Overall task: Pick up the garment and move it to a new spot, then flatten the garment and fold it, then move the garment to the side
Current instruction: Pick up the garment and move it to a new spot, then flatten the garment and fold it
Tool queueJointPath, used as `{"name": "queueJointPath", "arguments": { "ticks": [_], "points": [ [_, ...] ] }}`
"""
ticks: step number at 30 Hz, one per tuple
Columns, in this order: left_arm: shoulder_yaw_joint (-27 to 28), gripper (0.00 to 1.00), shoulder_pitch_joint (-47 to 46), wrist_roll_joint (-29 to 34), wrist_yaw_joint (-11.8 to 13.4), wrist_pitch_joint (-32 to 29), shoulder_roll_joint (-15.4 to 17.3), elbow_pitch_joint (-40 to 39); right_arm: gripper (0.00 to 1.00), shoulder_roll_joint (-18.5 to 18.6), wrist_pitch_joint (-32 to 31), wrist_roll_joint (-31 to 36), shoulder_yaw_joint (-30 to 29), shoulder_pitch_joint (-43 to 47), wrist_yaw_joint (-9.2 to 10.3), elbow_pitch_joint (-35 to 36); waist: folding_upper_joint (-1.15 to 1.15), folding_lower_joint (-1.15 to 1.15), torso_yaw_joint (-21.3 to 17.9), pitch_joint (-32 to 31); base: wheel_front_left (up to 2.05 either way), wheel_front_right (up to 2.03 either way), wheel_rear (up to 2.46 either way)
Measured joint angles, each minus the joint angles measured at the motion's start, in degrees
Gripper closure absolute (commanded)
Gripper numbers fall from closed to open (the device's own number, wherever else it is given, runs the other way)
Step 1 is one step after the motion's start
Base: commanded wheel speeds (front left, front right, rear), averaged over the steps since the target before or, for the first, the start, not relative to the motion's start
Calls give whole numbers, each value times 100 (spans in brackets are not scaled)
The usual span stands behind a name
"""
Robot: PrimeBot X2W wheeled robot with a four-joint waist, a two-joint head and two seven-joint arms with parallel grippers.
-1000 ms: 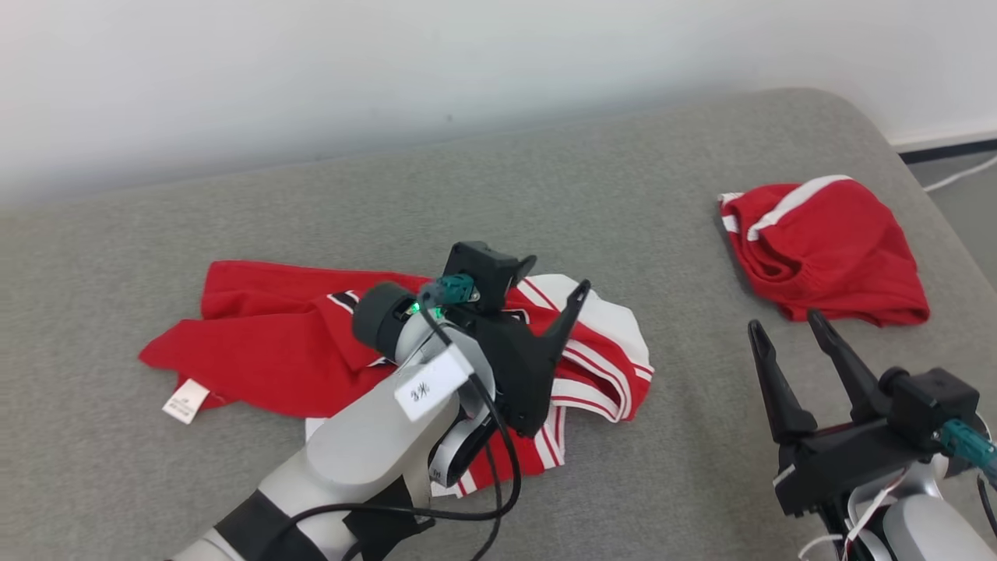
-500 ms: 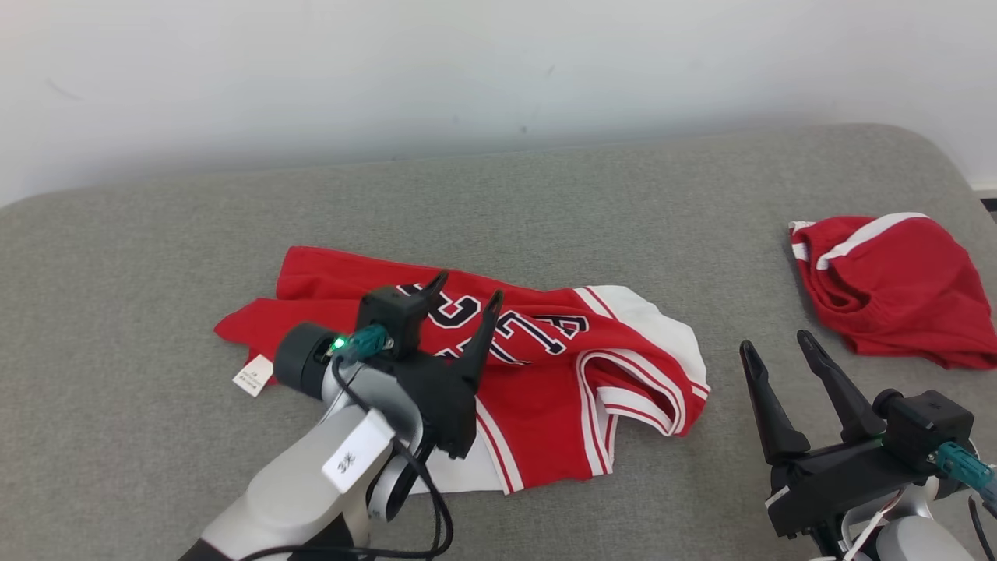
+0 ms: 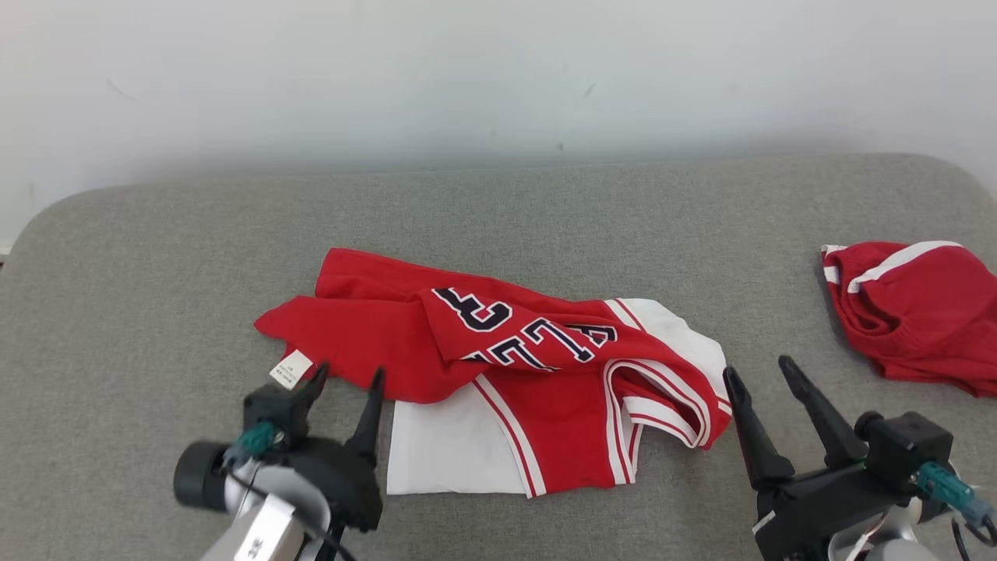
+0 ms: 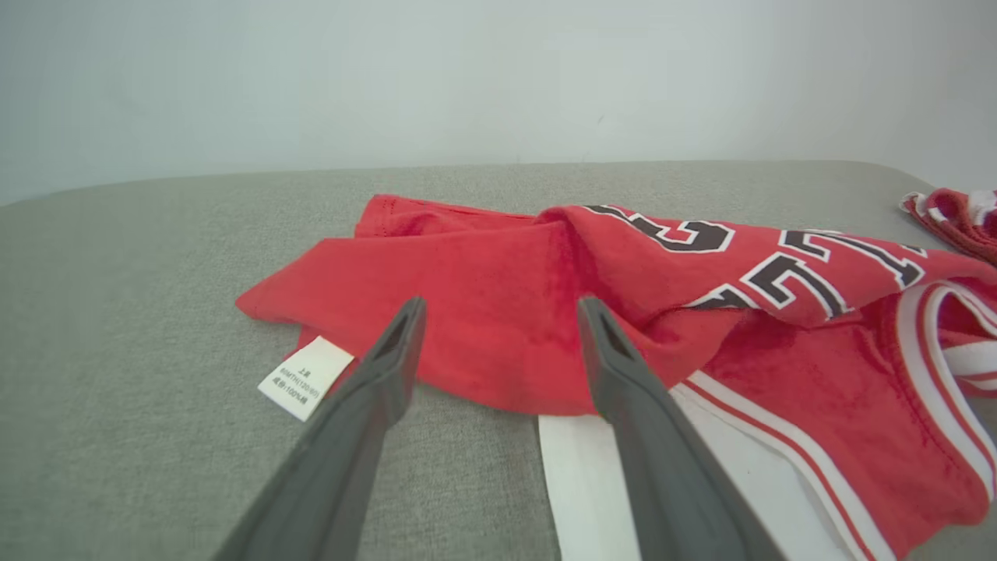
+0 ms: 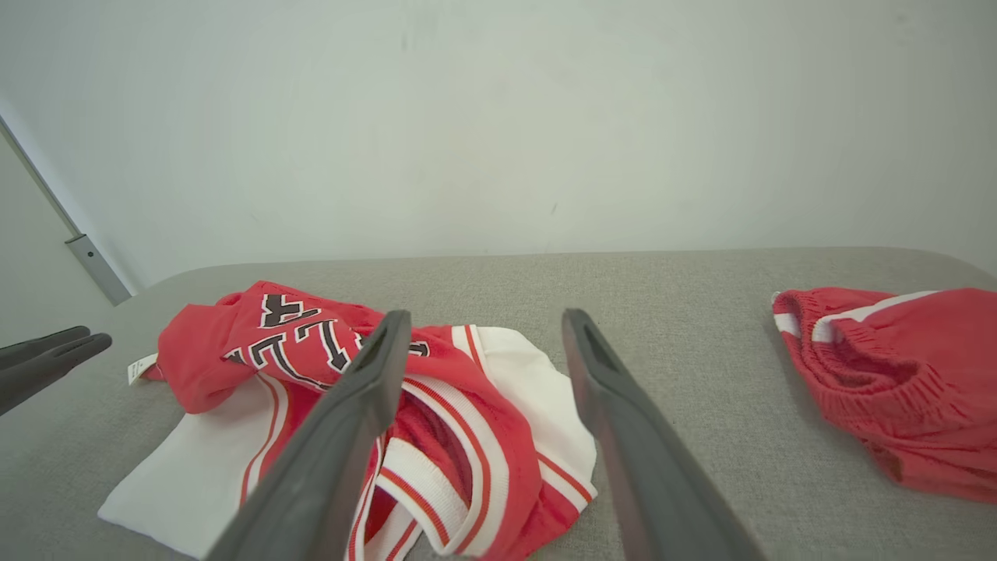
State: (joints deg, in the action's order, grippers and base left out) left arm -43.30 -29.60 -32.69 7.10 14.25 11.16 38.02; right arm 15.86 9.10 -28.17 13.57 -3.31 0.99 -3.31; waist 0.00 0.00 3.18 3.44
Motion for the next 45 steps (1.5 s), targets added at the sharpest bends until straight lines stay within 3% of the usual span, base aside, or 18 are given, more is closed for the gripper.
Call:
{"name": "queueJointPath", "arguments": {
  "ticks": [10, 17, 18, 30, 37, 38, 45],
  "points": [
    [1429, 0, 1182, 844, 0, 12, -16, -699, 0, -38, -241, -252, 127, 517, -58, -33, 0, 0, 199, -106, 0, 0, 0],
    [2304, 0, 1810, 1648, 1, 16, -183, -1617, 0, -119, -858, -361, 354, 483, -96, -303, 0, 0, 410, -178, 0, 0, 0],
    [2541, 0, 2023, 1905, 1, 16, -267, -1984, 0, -122, -1236, -363, 523, 333, -94, -474, 0, -1, 502, -201, 0, 0, 0],
    [2963, 0, 2510, 2599, 1, 18, -577, -2998, 0, -131, -2444, -252, 927, -547, -24, -1357, 0, 0, 711, -86, 0, 0, 0],
    [3040, 0, 2629, 2860, 1, -4, -667, -3366, 0, -200, -2803, -280, 1043, -813, -86, -1825, 0, 0, 801, 6, 0, 0, 0],
    [3142, 0, 2697, 2877, 1, -20, -693, -3444, 100, -244, -2838, -303, 1078, -864, -142, -1902, 0, 0, 813, 21, 0, 0, 0],
    [3348, 0, 2850, 2949, 1, -147, -731, -3687, 100, -152, -2904, -352, 1037, -1082, -314, -2027, 0, 0, 752, 40, 0, 0, 0]
  ]
}}
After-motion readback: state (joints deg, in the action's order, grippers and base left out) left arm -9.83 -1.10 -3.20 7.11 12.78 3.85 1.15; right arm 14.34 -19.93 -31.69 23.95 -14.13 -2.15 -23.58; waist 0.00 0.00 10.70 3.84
